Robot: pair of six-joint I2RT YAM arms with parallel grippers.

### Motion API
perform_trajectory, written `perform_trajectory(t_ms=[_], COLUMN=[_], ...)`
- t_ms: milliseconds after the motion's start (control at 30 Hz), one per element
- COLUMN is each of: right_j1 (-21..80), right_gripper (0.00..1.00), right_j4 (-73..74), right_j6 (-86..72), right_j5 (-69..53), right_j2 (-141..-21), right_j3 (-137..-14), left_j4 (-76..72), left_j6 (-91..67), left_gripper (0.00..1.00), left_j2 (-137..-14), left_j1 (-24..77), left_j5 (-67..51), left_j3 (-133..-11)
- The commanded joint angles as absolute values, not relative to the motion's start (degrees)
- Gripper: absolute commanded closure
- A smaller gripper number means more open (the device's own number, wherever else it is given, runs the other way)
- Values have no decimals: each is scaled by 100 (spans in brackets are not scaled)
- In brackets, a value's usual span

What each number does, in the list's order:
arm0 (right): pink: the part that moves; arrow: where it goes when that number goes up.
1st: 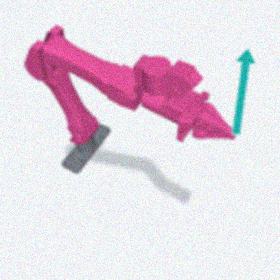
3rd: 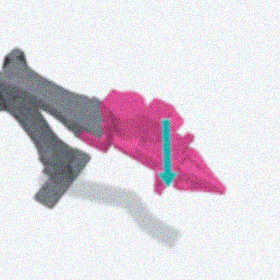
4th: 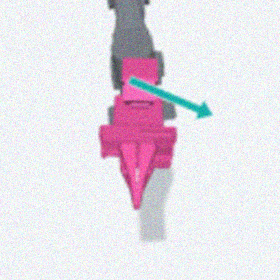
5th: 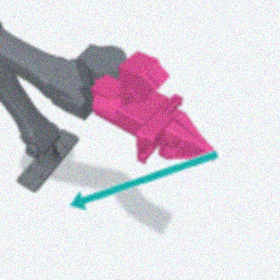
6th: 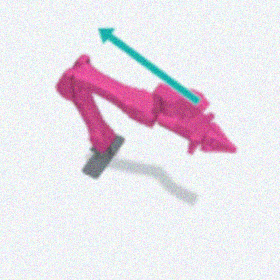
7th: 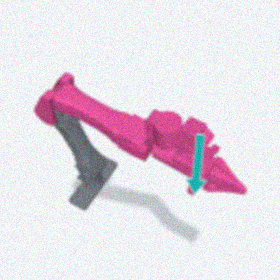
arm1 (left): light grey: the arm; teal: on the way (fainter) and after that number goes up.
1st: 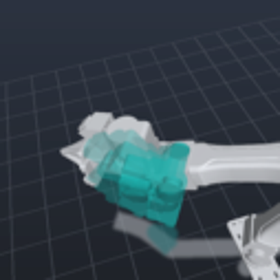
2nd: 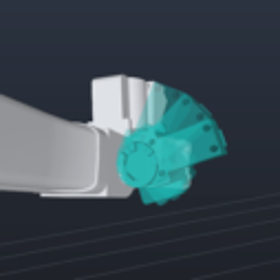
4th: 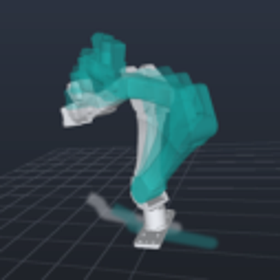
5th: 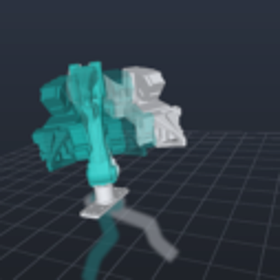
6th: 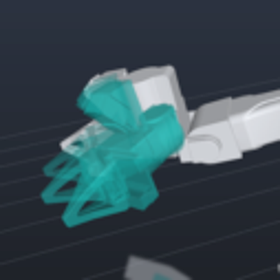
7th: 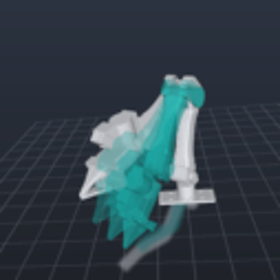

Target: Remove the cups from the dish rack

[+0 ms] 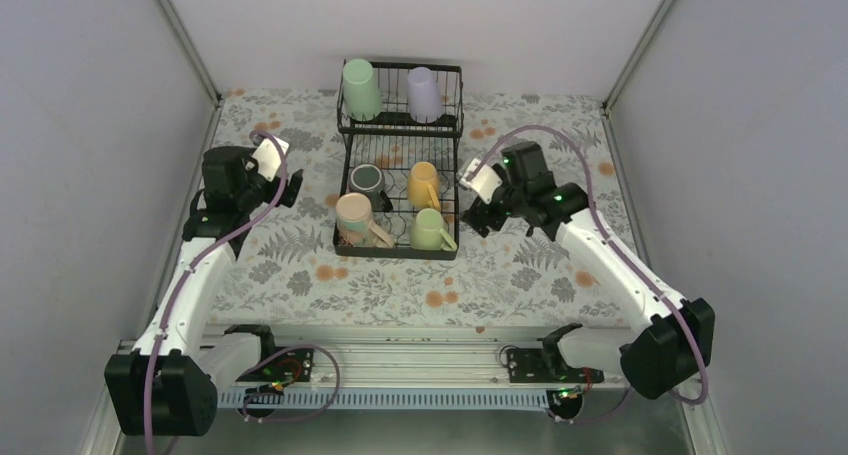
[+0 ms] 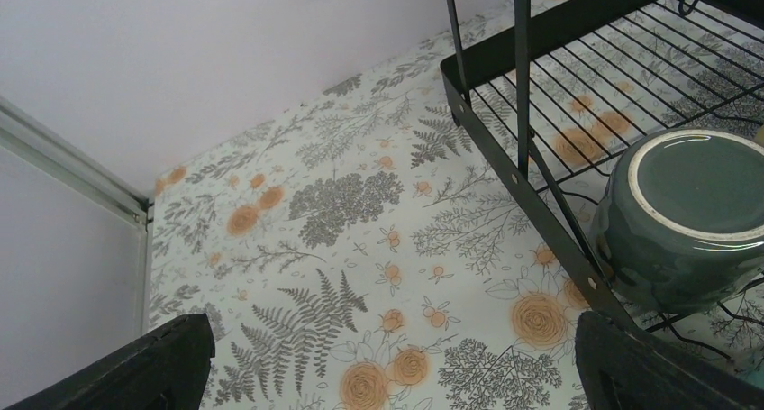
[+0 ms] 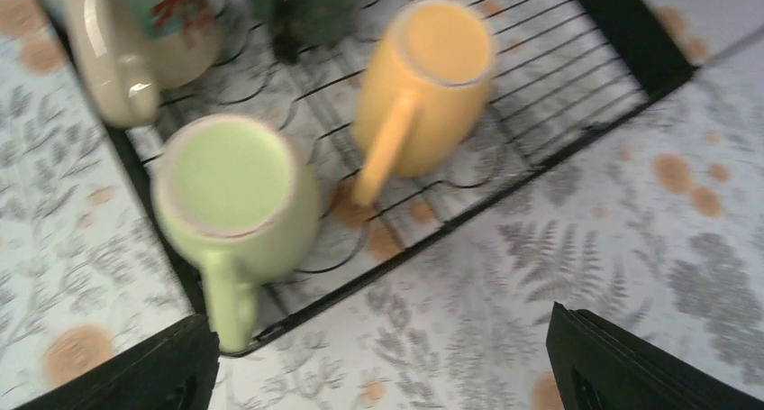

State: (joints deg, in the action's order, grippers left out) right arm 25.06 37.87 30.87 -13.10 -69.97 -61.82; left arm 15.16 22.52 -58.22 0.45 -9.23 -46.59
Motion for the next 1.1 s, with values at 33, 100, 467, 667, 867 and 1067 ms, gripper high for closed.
perform_trajectory(t_ms=[33,100,467,667,867,1067], right_j1=[3198,3332,3772,3779,3788,3791], right_gripper=[8,8,18,22,23,38], right_j4=[4433,4409,4246,3980,3890,3890], right_j6=[3160,3124,3095,3081,3066,3091], right_j5=[-993,-927,-246,-383,-733,-809], right_j2=[-7233,-7279,-8042,-8281,-8585,-8922], right_j3=[-6272,-6191,-5974,-5942,-6083,-6224], left_j4=[1517,1497,1460,1422,1414,1335], left_j6=[2298,2243,2172,2202,2180,2197], left_gripper=[0,0,0,0,0,0], left_j2=[-5880,-5890,-5966,-5936,-6058,-6146], left_j1=[54,53,53,53,55,56], left_j5=[-1059,-1094,-1110,-1249,-1381,-1470], left_j3=[-4835,-4866,-4913,-4882,-4932,-4859])
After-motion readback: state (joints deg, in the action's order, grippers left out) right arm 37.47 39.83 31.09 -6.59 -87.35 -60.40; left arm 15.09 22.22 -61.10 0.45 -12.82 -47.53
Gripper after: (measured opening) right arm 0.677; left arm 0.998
